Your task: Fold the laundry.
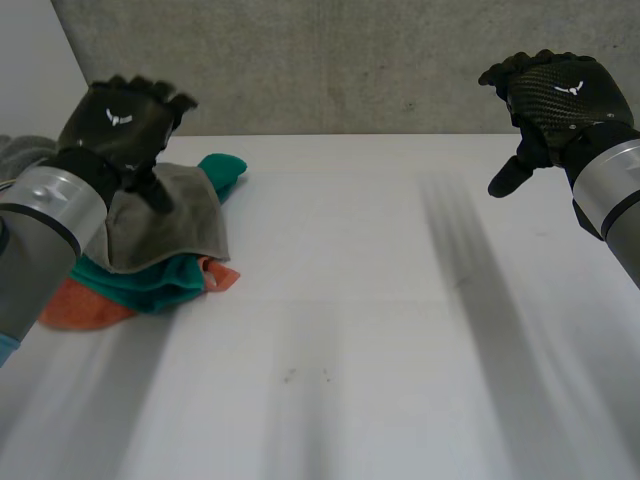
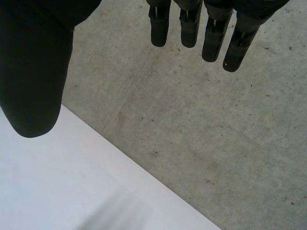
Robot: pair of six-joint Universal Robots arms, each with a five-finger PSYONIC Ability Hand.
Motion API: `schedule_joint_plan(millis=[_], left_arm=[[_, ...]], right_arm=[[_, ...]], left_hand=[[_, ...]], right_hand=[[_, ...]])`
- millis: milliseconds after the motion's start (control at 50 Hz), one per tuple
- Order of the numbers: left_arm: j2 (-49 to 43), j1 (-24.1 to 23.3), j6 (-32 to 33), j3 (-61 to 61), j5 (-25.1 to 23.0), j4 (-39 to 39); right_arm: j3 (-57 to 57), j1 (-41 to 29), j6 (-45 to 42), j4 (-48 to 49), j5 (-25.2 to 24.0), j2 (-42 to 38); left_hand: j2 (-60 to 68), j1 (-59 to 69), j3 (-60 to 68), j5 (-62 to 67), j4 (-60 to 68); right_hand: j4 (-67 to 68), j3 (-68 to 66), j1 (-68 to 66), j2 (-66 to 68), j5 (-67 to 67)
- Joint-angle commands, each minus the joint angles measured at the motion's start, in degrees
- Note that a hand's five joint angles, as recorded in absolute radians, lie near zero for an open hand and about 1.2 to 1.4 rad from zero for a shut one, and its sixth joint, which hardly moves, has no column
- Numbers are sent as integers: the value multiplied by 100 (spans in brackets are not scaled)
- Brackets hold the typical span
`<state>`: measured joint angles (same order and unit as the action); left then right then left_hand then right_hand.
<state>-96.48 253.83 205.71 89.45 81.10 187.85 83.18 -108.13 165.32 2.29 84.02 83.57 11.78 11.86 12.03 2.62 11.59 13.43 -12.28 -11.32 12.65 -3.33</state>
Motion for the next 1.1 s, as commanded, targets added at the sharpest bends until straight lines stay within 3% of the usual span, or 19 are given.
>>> schedule_joint_plan(millis=[20, 140, 260, 340, 380, 440, 580, 660, 860, 1000, 1100], left_arm=[[-1003, 658, 2138, 3, -7, 155], [-1969, 1044, 3088, -129, 20, 839], [-2402, 1124, 3300, -270, 72, 1377], [-2630, 1159, 3327, -454, 99, 1465], [-2666, 1168, 3327, -542, 195, 1465], [-2674, 1160, 3327, -639, 371, 1456], [-2525, 984, 3239, -744, 635, 1456], [-1867, 475, 3011, -850, 837, 1465], [-513, -887, 1315, -1034, 1127, 1474], [-958, -2116, 1103, -1148, 1145, 1491], [-1628, -2619, 998, -1228, 1233, 1465]], right_arm=[[14, -15, -8, 0, -9, -7], [49, -15, -8, 8, -9, -34], [84, -15, -8, 8, -9, -43], [84, -15, -8, 8, -9, -43], [84, -15, -8, 8, -9, -43], [93, -6, -43, 8, -9, -43], [111, -6, -228, 0, -17, -43], [111, -6, -228, 0, -17, -43], [84, 46, -228, 0, -26, -8], [49, 73, -228, 0, -44, 36], [49, 73, -228, -9, -53, 71]], left_hand=[[-178, -186, -203, -262, -159], [-6, -14, -31, -90, 14], [548, 540, 523, 464, 567], [3083, 3075, 3058, 2999, 3103], [5247, 5239, 5222, 5163, 5266], [6815, 6808, 6791, 6731, 6835], [6822, 6814, 6797, 6738, 6841], [6822, 6814, 6797, 6738, 6841], [6822, 6814, 6797, 6738, 6841], [6822, 6814, 6797, 6738, 6841], [6822, 6814, 6797, 6738, 6841]], right_hand=[[-343, 228, 132, -265, 333], [-343, 228, 132, -265, 333], [-343, 228, 132, -265, 333], [-343, 228, 132, -265, 333], [-343, 228, 132, -265, 333], [-343, 228, 132, -265, 333], [-343, 228, 132, -265, 333], [-343, 228, 132, -265, 333], [-343, 228, 132, -265, 333], [-343, 228, 132, -265, 333], [-343, 228, 132, -265, 333]])
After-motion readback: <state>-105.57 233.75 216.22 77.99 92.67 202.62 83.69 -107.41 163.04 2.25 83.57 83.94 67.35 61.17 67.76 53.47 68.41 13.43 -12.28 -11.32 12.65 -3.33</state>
